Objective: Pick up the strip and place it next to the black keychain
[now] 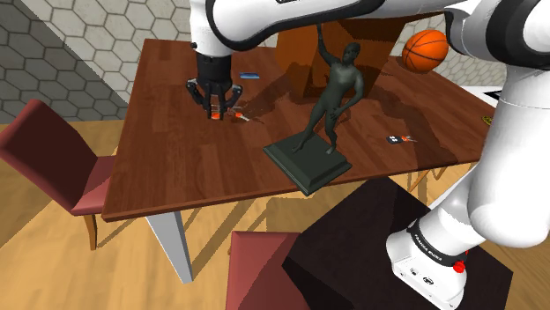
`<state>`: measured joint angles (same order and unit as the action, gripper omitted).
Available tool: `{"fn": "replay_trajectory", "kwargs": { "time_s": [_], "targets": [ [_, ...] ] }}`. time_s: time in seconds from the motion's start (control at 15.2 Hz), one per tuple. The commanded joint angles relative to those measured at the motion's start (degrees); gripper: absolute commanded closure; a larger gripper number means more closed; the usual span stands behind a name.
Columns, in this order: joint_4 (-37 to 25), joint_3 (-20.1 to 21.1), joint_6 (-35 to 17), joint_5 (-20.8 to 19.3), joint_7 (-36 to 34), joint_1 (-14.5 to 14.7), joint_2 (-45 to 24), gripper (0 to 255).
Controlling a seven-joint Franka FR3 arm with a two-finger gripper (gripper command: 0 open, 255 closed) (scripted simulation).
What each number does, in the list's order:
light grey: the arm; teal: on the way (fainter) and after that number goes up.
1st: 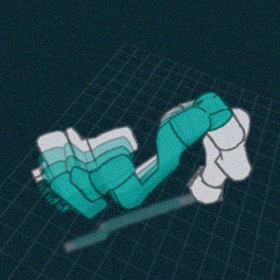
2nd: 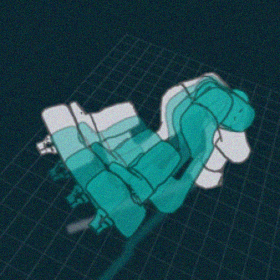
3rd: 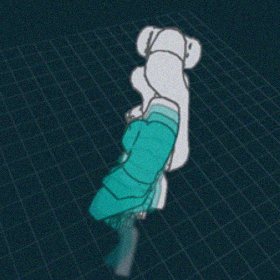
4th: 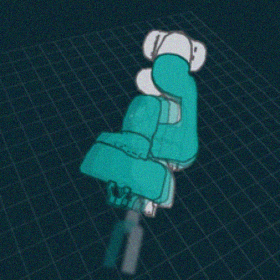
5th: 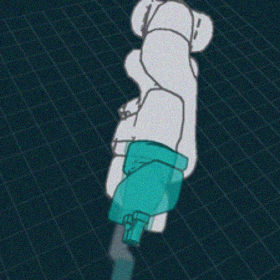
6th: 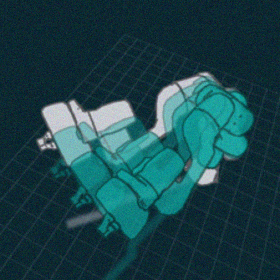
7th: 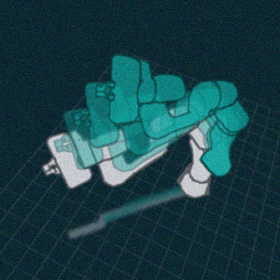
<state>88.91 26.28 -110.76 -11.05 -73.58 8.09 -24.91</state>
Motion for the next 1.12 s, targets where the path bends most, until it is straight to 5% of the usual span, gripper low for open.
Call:
{"fn": "replay_trajectory", "kwargs": {
  "time_s": [0.0,0.46,1.06],
  "targets": [
    [5.68,0.24,-2.03,1.52,1.74,-2.36,3.99,255],
    [22.70,-0.69,-7.28,7.70,10.99,-9.83,17.25,255],
    [38.63,-5.82,-10.18,13.98,25.04,-15.70,31.39,255]
  ]
}}
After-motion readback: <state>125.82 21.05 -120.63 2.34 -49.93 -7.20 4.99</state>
